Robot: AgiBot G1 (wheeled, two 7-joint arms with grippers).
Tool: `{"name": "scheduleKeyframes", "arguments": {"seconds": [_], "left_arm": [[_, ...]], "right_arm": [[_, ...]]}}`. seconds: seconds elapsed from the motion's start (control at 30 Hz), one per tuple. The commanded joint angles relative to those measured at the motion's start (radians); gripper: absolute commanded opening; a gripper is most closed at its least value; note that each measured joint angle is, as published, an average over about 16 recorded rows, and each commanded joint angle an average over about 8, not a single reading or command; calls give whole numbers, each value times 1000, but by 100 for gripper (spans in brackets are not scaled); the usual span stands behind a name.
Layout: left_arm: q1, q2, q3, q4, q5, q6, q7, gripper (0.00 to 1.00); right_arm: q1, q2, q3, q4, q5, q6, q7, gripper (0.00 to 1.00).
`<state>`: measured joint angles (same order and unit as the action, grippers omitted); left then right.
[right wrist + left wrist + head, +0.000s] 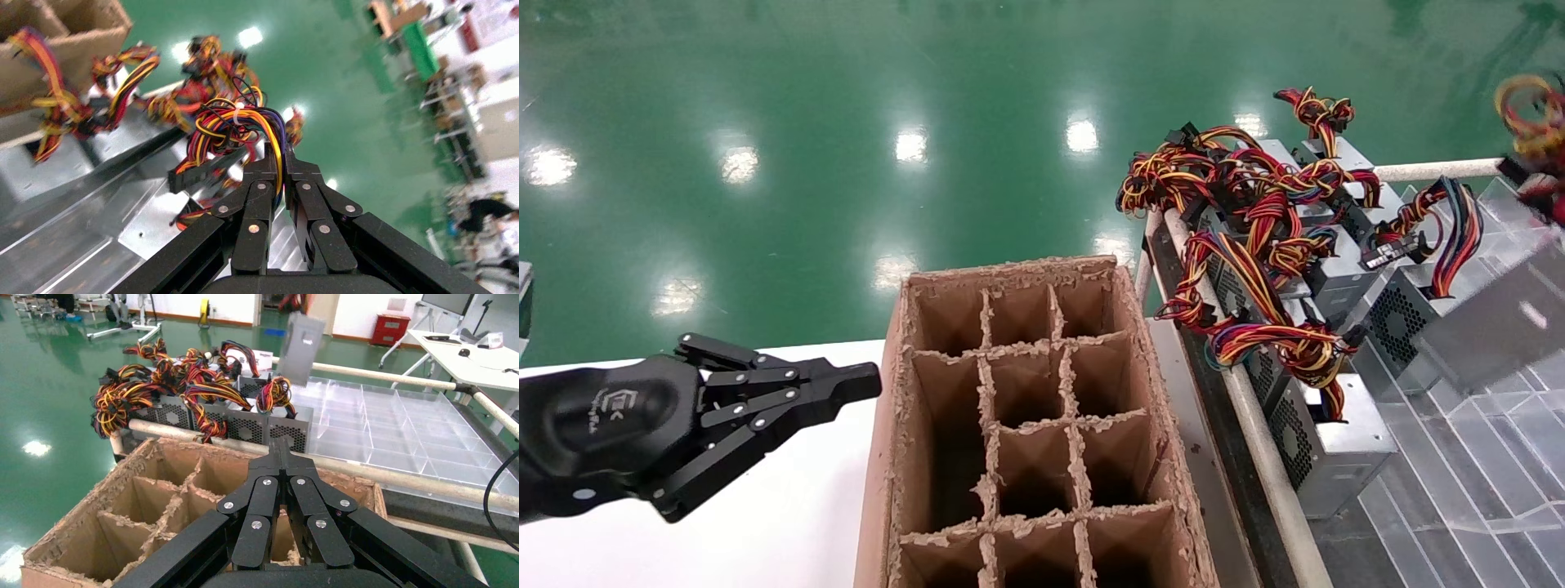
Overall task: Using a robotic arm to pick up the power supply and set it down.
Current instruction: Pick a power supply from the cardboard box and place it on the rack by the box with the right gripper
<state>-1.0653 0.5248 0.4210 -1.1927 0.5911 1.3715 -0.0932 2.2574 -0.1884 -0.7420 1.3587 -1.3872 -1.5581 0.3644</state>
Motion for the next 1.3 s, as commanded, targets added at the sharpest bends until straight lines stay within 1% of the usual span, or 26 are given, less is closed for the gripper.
{"name": "scheduleKeyframes", "arguments": {"seconds": [0.03,0.2,0.43,0.6,0.73,0.93,1.3], "left_arm": [[0,0,0,0,0,0,0,0],[0,0,0,0,0,0,0,0],[0,0,0,0,0,0,0,0],[0,0,0,0,0,0,0,0],[0,0,0,0,0,0,0,0],[0,0,0,0,0,0,0,0],[0,0,0,0,0,0,0,0]], "right_arm": [[-9,32,-16,0,13,-1,3,0],[-67,60,-74,0,73,5,-6,0],[-137,42,-137,-3,123,43,-25,0],[-172,20,-163,-4,105,97,-44,0],[-191,-1,-178,-4,60,139,-72,0],[-193,-42,-189,-4,-1,164,-107,0],[-241,-113,-205,-11,46,209,-177,0]]}}
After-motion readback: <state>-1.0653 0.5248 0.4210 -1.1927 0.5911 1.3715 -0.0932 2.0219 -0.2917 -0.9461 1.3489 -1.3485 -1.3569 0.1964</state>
